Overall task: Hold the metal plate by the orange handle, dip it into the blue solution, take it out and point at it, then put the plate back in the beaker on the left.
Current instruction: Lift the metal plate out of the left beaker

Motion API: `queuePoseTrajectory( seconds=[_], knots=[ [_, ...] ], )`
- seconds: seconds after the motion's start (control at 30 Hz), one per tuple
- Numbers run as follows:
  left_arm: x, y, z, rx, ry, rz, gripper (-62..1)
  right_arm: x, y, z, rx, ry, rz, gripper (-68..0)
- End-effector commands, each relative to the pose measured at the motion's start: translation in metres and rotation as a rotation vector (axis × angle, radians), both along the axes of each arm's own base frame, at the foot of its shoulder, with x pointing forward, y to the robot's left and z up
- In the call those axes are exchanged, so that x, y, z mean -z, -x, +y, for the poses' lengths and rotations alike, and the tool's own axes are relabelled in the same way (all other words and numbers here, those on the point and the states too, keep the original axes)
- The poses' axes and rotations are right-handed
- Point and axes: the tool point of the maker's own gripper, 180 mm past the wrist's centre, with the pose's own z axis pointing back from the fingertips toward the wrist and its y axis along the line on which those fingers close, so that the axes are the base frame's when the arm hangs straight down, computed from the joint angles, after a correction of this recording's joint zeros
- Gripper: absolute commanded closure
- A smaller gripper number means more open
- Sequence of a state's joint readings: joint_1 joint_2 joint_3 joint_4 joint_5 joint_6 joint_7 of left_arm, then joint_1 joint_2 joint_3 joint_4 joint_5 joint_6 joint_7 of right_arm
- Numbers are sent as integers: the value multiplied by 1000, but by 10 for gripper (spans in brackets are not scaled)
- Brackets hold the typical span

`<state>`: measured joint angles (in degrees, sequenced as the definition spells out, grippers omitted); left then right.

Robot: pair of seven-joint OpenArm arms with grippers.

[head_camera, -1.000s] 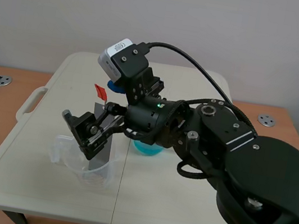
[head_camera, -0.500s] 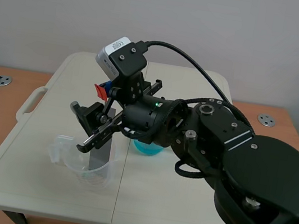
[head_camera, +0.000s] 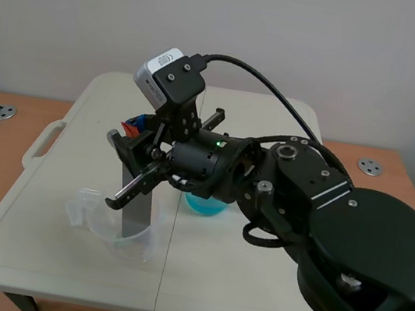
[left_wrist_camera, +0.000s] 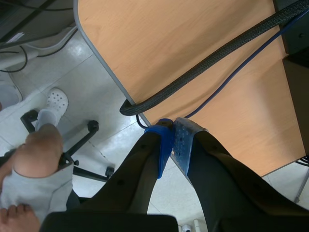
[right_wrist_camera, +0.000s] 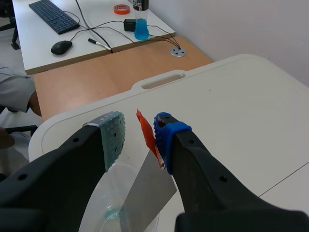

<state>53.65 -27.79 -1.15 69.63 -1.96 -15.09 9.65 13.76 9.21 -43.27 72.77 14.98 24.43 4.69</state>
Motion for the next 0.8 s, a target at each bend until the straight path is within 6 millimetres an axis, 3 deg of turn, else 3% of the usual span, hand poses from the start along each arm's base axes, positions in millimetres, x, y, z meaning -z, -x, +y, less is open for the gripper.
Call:
queuePoseTrajectory(
  seconds=[0.0,0.17,0.6,0.77],
  knots=[
    [-2,-2,-3,-1,9,-9,-29,-17,-5,3,-4,-39,-32,-128],
    [-2,-2,-3,-1,10,-9,-29,-16,-4,4,-15,-37,-30,-12],
    [-2,-2,-3,-1,9,-9,-29,-15,12,10,-96,-48,-10,-13],
    [-2,-3,-4,-1,11,-13,-29,-26,20,9,-110,-85,-37,-13]
  ],
)
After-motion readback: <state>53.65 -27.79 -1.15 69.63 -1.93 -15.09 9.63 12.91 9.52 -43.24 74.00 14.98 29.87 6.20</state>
